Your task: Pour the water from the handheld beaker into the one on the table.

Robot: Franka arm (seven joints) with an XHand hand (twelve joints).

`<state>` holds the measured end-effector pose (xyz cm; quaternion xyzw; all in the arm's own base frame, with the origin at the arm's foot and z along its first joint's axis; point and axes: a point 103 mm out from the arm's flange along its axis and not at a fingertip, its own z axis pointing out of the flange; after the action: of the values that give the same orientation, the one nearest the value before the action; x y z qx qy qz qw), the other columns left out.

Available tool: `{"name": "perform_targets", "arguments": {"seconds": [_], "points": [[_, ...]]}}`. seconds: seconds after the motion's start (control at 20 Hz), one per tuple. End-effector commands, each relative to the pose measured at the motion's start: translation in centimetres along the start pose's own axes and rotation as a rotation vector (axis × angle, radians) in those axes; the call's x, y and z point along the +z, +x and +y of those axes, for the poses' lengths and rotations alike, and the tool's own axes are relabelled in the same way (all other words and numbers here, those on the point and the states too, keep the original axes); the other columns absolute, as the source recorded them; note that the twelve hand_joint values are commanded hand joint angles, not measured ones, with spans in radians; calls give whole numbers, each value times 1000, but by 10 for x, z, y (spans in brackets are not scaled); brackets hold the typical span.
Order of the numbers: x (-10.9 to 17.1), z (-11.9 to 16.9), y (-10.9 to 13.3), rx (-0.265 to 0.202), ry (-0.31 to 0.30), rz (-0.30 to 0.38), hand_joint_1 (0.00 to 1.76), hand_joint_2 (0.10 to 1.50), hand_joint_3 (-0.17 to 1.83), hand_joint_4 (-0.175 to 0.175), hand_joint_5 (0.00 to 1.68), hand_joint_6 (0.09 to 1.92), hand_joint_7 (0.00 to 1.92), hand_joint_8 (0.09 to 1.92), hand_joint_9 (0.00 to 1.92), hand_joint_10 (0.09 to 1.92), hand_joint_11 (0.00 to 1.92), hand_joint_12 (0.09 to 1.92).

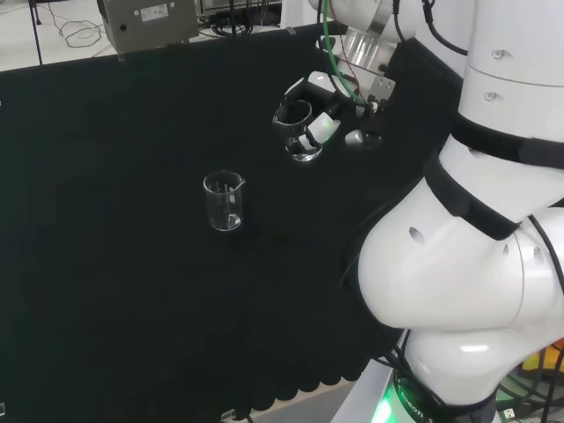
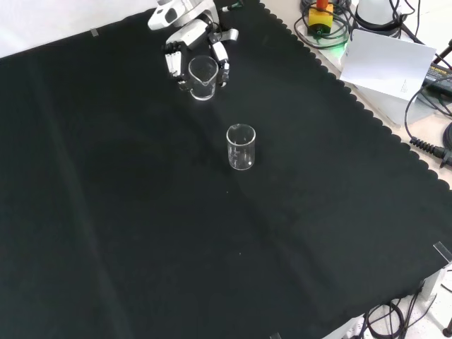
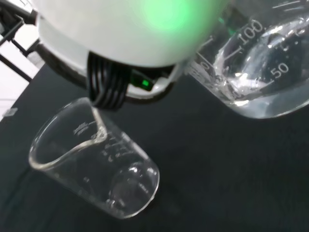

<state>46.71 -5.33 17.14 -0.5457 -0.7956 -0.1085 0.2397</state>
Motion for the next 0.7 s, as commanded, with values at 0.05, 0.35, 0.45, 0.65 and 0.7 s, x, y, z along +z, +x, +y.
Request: {"name": "perform_targets", "arguments": {"seconds": [0.05,0.35,0.45,0.65,0.7], "points": [[4,-3,31,-5,62,-68,1449,486,864,-175,1198,694,1385,632,1579,372,1263,646],[14,1,48,25,136,-160,1450,475,889,-175,1197,706,1360,684,1579,398,1259,646],[18,3,51,35,161,-183,1450,470,904,-175,1191,723,1353,702,1568,433,1257,647],[26,9,57,45,214,-273,1450,465,916,-175,1188,733,1350,712,1560,461,1255,648],[28,10,58,52,229,-289,1450,463,922,-175,1185,742,1347,721,1556,473,1254,650]]}}
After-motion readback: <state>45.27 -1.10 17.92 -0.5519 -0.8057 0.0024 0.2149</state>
